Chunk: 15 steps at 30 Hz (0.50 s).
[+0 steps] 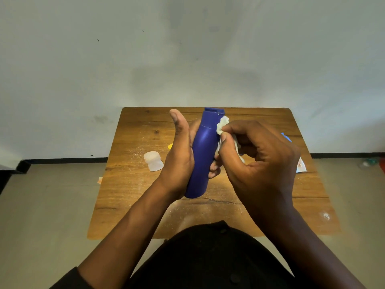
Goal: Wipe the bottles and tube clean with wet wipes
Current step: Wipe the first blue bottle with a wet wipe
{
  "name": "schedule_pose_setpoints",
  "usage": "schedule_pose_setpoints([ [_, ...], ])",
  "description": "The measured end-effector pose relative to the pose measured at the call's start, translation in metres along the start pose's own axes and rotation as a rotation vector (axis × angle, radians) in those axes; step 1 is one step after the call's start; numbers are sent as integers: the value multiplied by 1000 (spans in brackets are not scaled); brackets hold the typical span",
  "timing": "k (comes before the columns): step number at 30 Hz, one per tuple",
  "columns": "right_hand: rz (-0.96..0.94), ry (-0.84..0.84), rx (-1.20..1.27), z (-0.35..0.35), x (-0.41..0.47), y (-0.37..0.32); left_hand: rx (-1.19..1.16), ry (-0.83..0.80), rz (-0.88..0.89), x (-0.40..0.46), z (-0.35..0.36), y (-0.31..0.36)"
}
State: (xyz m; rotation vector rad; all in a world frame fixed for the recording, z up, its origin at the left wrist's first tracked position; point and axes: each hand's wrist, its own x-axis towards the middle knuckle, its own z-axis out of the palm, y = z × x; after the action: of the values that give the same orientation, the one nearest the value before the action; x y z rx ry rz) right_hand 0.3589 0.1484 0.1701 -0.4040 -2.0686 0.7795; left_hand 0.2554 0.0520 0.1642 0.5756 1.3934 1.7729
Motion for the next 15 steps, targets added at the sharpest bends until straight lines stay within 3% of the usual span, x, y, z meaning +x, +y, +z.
schedule_pose_setpoints([
  [4,116,-54,113,-2,1,-1,-36,-42,24,4,0,-9],
  [11,850,41,783,-13,5,11,-162,-73,-27,16,-7,-21],
  [15,1052,58,1012,-18,4,26,-156,-19,-23,27,-13,-29],
])
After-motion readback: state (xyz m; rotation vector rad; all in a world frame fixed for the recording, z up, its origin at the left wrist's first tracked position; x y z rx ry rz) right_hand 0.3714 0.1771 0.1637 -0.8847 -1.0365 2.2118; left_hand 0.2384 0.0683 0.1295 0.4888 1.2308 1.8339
